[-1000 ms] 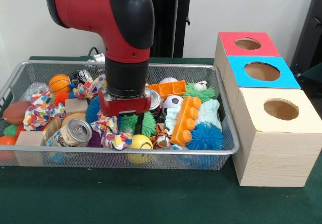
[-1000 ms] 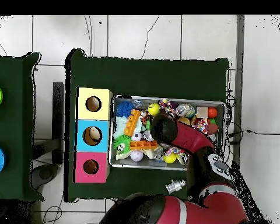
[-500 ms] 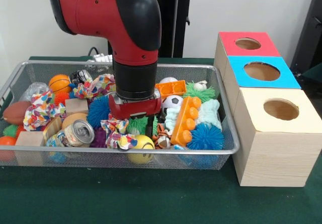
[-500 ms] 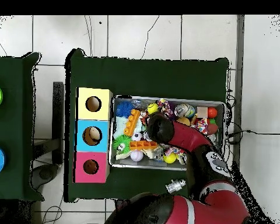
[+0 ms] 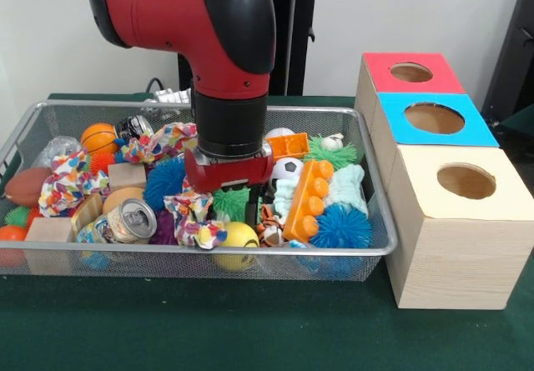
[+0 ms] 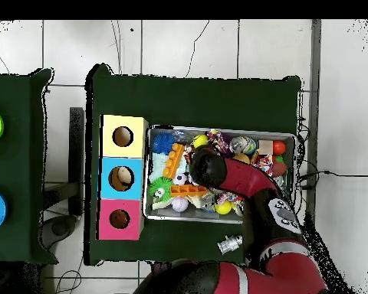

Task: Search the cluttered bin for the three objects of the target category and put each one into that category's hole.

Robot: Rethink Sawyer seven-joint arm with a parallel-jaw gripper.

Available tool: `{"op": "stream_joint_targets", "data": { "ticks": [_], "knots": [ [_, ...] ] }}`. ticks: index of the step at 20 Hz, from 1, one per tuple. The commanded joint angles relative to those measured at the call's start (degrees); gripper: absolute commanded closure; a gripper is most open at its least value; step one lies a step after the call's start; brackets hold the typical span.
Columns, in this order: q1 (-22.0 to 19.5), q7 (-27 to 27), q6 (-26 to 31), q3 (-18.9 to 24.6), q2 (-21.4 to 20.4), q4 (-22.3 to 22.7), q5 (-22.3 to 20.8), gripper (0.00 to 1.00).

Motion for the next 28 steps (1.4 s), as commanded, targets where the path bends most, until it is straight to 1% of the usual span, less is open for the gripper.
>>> {"op": "stream_joint_targets", "data": {
  "ticks": [1,3,7,13,16,20,24,28],
  "knots": [
    [1.75,8.56,5.05,2.96,-3.74,0.88,-0.98,0.0],
    [1.57,9.1,5.74,3.75,-4.42,1.32,-0.14,0.0],
    [1.85,9.68,5.56,4.13,-4.27,1.33,0.21,0.0],
    [1.22,10.61,4.73,5.11,-3.12,2.14,1.0,0.0],
    [0.32,11.45,2.83,6.18,-2.19,2.82,1.43,0.0],
    [-0.11,12.06,1.73,6.76,-1.58,3.21,1.67,0.0],
    [-1.2,13.11,1.55,8.3,-0.93,4.39,2.82,0.0],
    [-1.1,13.53,1.63,8.25,-0.57,4.61,3.21,0.0]
  ]
}}
